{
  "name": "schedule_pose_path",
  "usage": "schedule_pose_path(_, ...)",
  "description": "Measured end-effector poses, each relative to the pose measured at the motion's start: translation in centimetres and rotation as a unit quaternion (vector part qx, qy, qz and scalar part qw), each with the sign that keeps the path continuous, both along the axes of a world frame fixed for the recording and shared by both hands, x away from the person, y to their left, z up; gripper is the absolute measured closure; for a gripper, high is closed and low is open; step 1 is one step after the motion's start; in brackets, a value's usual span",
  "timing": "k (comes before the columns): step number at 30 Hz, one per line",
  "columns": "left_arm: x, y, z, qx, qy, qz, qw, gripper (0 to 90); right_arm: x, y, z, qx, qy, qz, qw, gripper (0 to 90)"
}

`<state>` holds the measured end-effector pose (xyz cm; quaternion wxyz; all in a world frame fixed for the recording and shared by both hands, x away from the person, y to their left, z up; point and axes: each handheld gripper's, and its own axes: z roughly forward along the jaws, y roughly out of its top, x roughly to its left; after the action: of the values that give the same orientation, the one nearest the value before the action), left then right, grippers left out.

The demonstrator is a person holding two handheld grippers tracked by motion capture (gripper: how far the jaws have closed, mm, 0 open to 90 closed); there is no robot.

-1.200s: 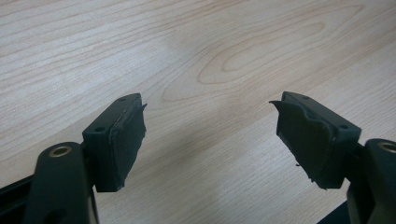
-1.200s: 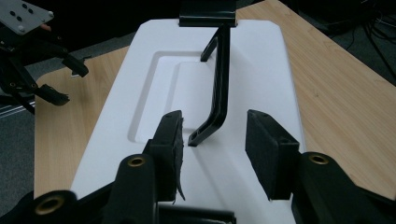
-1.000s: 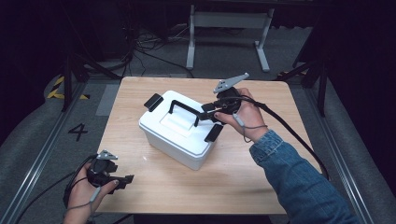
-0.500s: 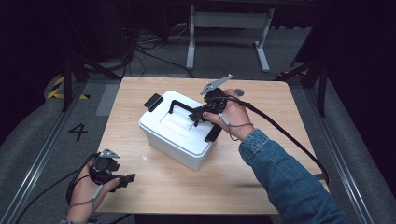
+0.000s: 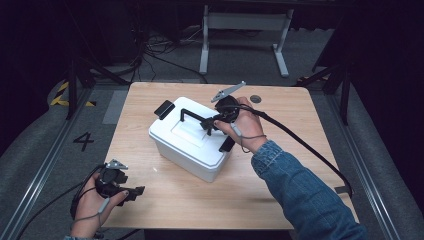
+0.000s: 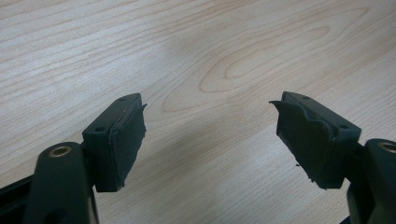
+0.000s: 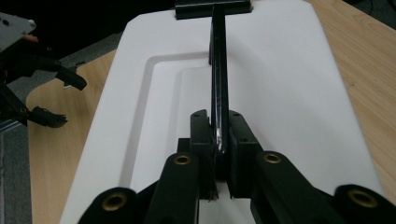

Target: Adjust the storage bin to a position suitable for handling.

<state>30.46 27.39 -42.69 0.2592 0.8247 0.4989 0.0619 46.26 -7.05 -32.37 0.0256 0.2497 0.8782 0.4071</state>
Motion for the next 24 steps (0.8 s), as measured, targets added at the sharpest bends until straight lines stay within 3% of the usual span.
schedule_pose_path(6, 0.1, 0.0, -0.1, 0.0, 0.002, -0.001, 1.0, 24.3, -0.1, 0.1, -0.1, 0.009, 0.008, -0.019, 0.9997, 84.9)
schedule_pose_path(16, 0.2, 0.1, -0.1, 0.0, 0.003, -0.002, 1.0, 24.3, -0.1, -0.1, 0.4, 0.028, 0.006, -0.026, 0.9992, 85.1)
schedule_pose_path(24, 0.6, -0.2, -0.2, 0.0, 0.004, -0.005, 1.0, 24.3, -0.4, -1.1, 1.9, 0.046, 0.002, -0.027, 0.9986, 85.0)
